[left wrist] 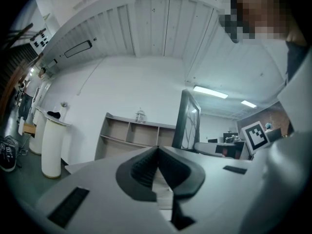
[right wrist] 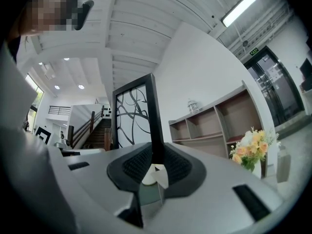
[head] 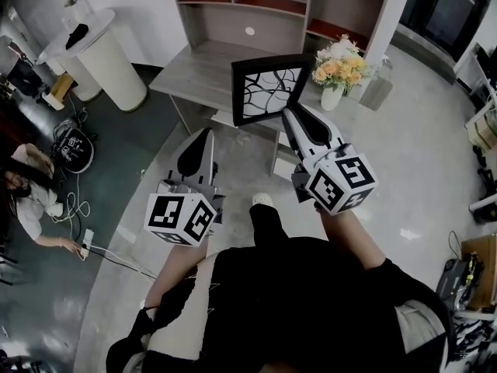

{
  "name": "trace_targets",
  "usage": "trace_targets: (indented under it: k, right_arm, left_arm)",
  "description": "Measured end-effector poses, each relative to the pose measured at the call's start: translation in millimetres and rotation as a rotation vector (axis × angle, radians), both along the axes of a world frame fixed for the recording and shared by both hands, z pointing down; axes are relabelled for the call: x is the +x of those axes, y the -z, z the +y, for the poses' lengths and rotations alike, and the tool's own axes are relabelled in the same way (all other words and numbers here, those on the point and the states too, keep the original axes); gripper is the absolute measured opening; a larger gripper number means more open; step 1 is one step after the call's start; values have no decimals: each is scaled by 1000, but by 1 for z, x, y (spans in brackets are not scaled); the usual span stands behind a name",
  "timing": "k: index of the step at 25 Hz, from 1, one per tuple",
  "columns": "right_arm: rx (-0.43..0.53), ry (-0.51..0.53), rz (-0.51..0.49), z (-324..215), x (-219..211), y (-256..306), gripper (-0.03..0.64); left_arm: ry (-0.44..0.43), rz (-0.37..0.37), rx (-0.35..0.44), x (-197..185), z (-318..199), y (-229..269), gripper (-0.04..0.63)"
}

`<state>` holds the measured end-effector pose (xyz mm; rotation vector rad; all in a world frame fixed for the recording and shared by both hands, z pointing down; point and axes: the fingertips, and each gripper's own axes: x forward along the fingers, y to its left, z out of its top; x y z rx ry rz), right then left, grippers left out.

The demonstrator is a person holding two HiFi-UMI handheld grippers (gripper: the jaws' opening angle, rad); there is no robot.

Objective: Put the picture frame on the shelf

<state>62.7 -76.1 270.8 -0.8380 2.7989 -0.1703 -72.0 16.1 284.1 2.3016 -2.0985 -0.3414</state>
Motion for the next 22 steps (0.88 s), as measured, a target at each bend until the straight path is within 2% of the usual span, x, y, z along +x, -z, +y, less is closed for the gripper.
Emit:
trace_targets:
  k: [3,14,22]
  right_arm:
    - [-11,-2,-2,-19,-10,-7,77]
    - [-32,-14,-1,-147,-86,0,77]
    - [0,-20,13,-225,-120,18,77]
  left_arm:
    - [2,0,-7,-11,-16,-7,12]
    - [50,12,-22,-99,-118,3,12]
    - [67,36,0,-137,-193,8,11]
